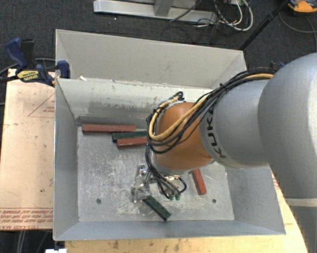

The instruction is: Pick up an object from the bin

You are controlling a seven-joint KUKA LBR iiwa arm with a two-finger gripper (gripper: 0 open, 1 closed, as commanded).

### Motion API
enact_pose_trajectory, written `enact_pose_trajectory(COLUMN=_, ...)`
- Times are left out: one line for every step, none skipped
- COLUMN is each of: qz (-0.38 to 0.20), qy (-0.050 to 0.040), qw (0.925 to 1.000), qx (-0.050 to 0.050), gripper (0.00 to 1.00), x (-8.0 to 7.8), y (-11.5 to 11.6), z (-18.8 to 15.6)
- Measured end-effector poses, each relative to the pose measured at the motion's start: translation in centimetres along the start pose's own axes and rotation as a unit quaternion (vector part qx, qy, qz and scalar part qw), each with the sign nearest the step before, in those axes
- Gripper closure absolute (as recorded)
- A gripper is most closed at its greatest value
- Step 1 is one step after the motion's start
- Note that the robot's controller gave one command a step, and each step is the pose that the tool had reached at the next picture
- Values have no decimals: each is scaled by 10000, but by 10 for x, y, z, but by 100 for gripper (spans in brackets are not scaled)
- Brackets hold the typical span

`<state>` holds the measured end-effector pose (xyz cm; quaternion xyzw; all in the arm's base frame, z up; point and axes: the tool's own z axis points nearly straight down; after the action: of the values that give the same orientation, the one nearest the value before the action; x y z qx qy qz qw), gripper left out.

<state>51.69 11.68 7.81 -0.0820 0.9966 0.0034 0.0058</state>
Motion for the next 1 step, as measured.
enact_pose_trajectory(qz=4, qy=31, qw=10000, qx=13, gripper=0, x=2, y=-2, z=3)
